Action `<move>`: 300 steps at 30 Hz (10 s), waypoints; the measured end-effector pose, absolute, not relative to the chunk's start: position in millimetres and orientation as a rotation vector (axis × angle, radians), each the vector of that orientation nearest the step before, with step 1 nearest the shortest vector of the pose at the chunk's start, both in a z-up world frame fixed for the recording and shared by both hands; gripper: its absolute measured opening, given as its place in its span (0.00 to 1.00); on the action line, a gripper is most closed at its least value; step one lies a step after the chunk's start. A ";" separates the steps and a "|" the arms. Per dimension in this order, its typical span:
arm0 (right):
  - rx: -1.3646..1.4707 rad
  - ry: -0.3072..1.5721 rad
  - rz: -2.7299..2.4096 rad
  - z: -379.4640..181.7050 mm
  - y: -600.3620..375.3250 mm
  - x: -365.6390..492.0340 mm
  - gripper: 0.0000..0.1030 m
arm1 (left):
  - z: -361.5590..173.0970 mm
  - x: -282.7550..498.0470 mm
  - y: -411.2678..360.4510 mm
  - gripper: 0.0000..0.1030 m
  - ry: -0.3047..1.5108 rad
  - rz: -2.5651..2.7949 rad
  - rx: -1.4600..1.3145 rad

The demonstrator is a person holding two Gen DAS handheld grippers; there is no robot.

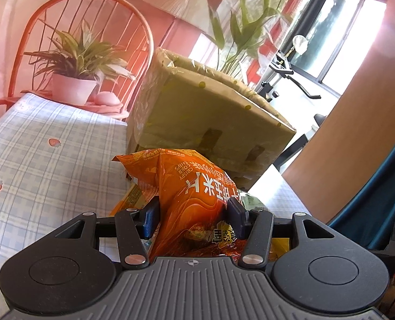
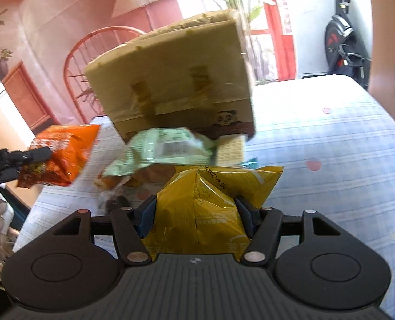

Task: Organize snacks
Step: 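Lift both held bags and carry them over the box, then open both grippers to drop the bags into the box, then close the left gripper on a green chip bag while the right grasps a pale green barcode bag, then lift both green bags and carry them over the box, then open both grippers to drop the green bags into the box, then reach the left gripper to the orange snack bar while the right reaches the bread bun pack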

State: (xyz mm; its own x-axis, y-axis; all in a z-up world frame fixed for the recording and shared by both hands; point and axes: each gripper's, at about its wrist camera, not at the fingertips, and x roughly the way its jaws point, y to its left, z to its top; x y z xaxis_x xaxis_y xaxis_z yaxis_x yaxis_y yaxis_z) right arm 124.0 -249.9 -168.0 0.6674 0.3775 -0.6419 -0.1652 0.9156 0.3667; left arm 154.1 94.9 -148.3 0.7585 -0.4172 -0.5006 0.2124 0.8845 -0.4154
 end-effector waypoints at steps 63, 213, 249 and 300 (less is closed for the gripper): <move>0.127 0.488 0.446 -73.2 -199.6 388.3 0.62 | -58.8 359.8 32.5 0.54 0.490 -0.363 -0.129; 0.147 0.570 0.577 -68.9 -184.7 404.9 0.60 | -73.2 425.8 15.8 0.53 0.725 -0.548 -0.252; 0.111 0.435 0.443 -47.3 -195.3 309.4 0.61 | -29.5 298.0 61.8 0.68 0.513 -0.400 -0.073; -0.102 0.765 0.264 -244.8 -180.4 175.8 0.89 | -188.7 207.3 112.2 0.82 0.634 -0.143 -0.022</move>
